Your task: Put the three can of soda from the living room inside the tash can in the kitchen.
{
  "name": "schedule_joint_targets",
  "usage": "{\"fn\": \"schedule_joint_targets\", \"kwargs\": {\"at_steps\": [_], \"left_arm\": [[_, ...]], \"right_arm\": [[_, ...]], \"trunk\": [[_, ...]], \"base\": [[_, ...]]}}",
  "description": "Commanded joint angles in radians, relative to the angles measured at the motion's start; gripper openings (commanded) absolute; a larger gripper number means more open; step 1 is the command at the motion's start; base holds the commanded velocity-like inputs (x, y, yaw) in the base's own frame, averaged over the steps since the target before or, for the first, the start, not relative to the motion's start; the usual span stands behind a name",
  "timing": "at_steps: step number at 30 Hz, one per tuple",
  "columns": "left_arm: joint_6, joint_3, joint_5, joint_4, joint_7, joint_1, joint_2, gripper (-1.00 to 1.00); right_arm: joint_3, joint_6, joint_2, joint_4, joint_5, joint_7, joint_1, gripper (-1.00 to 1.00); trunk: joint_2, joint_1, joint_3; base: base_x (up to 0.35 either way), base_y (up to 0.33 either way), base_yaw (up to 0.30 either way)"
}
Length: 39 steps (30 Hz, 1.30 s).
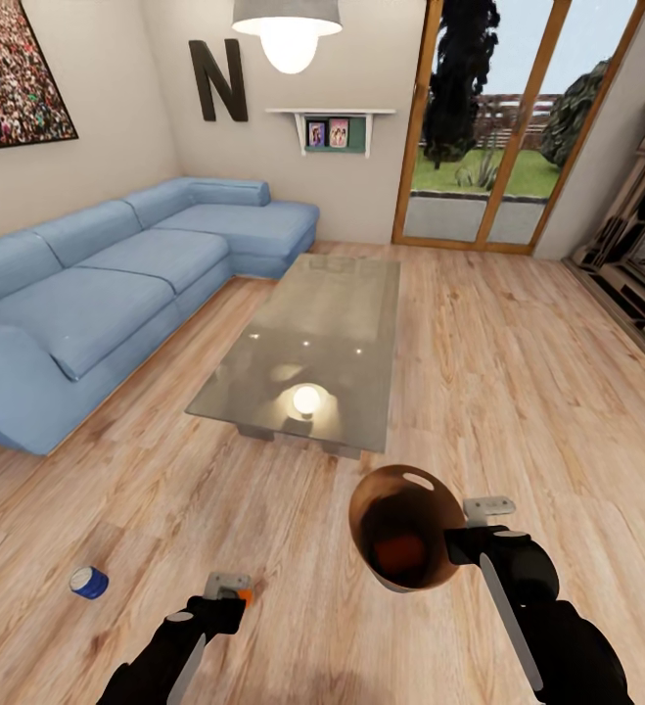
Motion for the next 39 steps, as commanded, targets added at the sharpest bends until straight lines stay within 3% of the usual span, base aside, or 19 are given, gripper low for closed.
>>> {"fn": "schedule_joint_targets", "kwargs": {"at_steps": [1,39], "left_arm": [[0.0,0.0,0.0,0.0,0.0,0.0,0.0,-1.0],[0.0,0.0,-0.001,-0.001,0.0,0.0,-0.001,-1.0]], "right_arm": [[0.0,0.0,0.0,0.0,-0.007,0.001,0.0,-1.0],[0.001,0.0,0.001,0.0,-0.007,0.001,0.0,-1.0]], "trunk": [[0.007,-0.004,0.004],[0.273,-0.15,0.172]], "base": [[0.0,0.0,0.0],[0.0,0.0,0.0]]}}
